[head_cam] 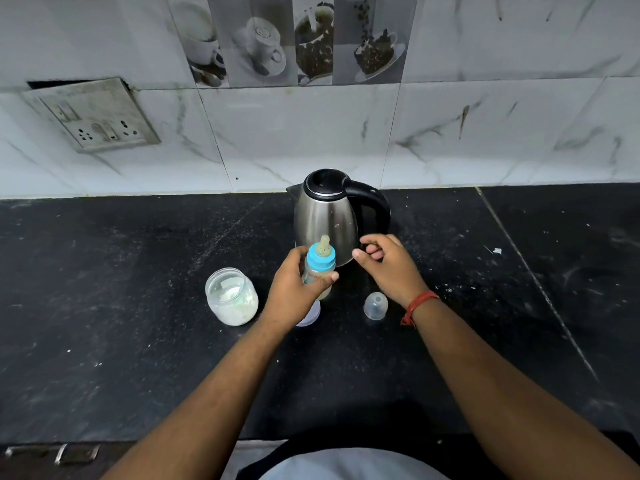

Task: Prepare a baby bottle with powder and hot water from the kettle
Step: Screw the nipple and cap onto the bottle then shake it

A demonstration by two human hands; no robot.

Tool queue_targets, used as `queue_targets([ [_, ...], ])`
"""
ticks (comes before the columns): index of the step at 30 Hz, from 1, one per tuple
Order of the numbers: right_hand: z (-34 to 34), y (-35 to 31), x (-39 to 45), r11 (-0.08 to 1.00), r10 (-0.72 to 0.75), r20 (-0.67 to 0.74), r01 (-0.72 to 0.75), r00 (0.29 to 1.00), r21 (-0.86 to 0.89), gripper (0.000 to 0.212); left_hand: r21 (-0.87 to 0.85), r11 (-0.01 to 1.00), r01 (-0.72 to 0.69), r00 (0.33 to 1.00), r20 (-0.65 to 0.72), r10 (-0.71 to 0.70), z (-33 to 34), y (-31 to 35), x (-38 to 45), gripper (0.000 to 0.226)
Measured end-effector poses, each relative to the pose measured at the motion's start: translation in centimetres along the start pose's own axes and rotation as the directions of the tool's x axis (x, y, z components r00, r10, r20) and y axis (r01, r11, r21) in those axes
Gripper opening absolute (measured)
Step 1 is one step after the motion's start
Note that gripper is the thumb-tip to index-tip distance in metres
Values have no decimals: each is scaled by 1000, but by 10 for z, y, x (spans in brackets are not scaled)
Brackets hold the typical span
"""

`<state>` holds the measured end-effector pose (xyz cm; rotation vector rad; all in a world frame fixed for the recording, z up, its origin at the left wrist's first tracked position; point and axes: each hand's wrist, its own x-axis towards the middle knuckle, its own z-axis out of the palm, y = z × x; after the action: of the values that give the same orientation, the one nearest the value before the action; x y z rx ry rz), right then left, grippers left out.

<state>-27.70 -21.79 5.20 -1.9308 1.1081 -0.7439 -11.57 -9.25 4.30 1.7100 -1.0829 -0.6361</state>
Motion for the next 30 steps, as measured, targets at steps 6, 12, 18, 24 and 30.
queue_targets([
  [6,7,61,-30,898,181,240,-61,954,-436,61,22,998,61,992,111,-63,8,-11,-13,51],
  [12,12,75,-45,851,193,259,-30,946,-524,63,57,996,70,985,152,-78,12,-13,-18,52],
  [18,5,71,-39,912,162,196,-71,967,-403,60,34,995,98,985,137,-102,11,-14,-18,53],
  [24,-14,10,-26,994,102,68,-105,992,41,44,-40,993,113,991,80,-109,2,-13,-12,49],
  [30,-22,-48,-13,966,-149,111,120,983,231,48,-39,995,96,992,82,-93,-5,-4,-11,49],
])
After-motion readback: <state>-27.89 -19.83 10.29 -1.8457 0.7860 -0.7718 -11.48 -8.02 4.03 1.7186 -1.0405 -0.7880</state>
